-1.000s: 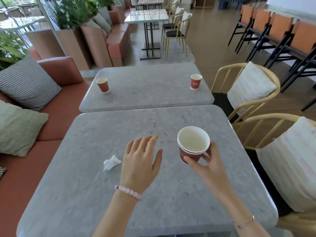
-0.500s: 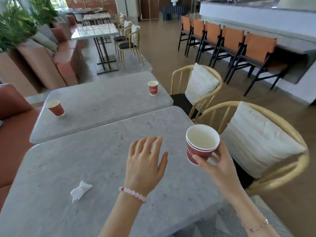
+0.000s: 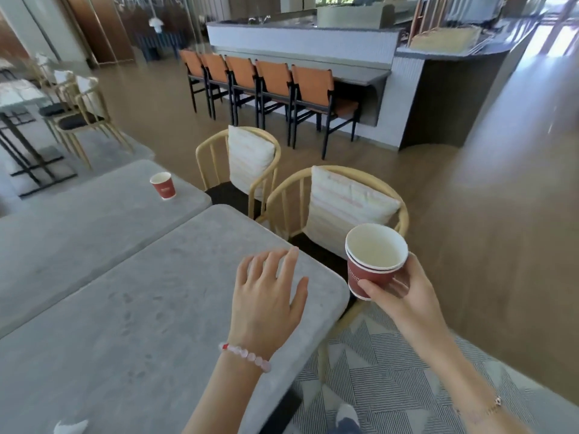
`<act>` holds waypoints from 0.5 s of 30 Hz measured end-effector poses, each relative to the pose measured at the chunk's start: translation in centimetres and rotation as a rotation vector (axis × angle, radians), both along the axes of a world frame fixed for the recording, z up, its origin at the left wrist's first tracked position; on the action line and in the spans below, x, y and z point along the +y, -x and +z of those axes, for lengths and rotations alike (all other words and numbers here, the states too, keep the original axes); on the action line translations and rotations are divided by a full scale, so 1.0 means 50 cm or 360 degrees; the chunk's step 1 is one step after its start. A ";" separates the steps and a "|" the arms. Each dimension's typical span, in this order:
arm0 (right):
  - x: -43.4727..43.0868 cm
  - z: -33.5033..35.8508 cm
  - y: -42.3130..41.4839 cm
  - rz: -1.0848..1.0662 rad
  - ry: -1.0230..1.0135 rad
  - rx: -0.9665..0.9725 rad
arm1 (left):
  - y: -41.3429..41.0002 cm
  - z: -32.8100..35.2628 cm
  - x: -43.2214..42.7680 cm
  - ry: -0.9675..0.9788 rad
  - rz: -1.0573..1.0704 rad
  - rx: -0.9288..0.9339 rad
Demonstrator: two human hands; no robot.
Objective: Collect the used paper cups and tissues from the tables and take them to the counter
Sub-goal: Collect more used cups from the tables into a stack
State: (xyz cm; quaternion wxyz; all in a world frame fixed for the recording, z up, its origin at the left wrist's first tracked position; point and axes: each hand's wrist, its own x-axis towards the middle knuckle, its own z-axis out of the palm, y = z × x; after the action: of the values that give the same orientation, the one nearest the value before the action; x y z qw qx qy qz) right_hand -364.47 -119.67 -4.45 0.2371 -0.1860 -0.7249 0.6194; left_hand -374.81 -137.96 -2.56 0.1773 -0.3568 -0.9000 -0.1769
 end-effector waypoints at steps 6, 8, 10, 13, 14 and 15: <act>0.124 0.023 -0.063 -0.0224 -0.0042 0.0076 | -0.008 0.025 0.158 -0.0023 -0.0248 0.0056; 0.179 0.028 -0.077 -0.0268 -0.0046 0.0106 | -0.010 0.031 0.224 -0.0047 -0.0327 0.0094; 0.236 0.032 -0.090 -0.0311 -0.0062 0.0123 | -0.015 0.035 0.295 -0.0065 -0.0388 0.0104; 0.323 0.033 -0.114 -0.0407 -0.0068 0.0130 | -0.030 0.040 0.404 -0.0084 -0.0473 0.0101; 0.350 0.034 -0.123 -0.0444 -0.0064 0.0130 | -0.036 0.041 0.438 -0.0092 -0.0498 0.0115; 0.375 0.035 -0.131 -0.0480 -0.0059 0.0128 | -0.042 0.041 0.470 -0.0104 -0.0525 0.0130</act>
State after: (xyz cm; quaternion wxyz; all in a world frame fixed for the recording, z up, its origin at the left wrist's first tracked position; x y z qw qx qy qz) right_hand -357.90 -100.91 -2.70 0.3597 -0.2635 -0.6899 0.5703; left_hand -372.72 -114.45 -0.50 0.1938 -0.5005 -0.8151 -0.2182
